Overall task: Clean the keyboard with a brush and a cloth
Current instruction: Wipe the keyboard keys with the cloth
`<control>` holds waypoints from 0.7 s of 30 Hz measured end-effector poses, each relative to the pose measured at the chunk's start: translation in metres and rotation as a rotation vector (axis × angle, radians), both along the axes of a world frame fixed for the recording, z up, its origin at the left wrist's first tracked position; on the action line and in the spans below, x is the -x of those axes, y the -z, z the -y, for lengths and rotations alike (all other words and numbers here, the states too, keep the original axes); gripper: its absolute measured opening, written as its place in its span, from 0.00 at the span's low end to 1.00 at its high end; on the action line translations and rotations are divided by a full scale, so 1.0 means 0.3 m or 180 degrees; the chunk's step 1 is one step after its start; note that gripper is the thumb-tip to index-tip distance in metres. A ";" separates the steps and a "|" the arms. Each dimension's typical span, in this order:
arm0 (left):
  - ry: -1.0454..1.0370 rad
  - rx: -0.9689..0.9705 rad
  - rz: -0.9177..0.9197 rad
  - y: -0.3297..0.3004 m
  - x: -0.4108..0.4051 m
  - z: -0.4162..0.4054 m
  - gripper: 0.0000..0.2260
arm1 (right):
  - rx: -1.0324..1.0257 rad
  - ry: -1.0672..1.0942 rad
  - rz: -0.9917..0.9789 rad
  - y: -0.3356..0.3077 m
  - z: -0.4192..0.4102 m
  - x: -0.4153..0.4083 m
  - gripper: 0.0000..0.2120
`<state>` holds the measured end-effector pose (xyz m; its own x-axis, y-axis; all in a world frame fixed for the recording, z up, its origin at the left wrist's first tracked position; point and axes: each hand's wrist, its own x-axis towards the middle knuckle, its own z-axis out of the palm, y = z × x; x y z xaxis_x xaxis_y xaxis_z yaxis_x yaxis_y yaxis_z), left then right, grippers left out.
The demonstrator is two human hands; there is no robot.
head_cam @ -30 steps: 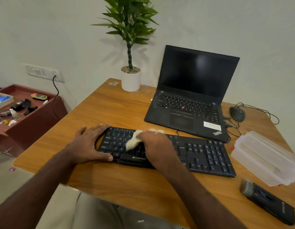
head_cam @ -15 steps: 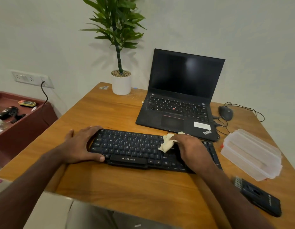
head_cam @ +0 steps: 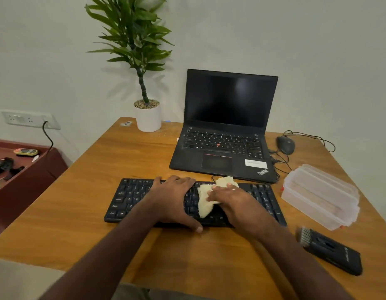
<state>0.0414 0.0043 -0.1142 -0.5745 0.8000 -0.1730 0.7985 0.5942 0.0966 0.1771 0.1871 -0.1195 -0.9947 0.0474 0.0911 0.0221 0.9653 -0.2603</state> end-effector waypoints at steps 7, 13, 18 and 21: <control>0.0048 0.0137 0.0081 -0.016 0.013 -0.009 0.62 | 0.1094 0.0537 -0.0832 -0.040 -0.106 -0.016 0.11; 0.0096 0.0030 0.0150 -0.011 0.018 -0.011 0.63 | 0.0634 0.1044 -0.1349 -0.045 -0.027 0.036 0.15; 0.0057 -0.0040 0.0099 -0.011 0.012 -0.007 0.62 | -0.0026 0.0636 -0.0060 -0.009 0.005 0.036 0.18; 0.0061 0.0008 0.0091 -0.013 0.017 -0.016 0.63 | 0.0028 0.0443 -0.0041 -0.014 -0.023 -0.003 0.18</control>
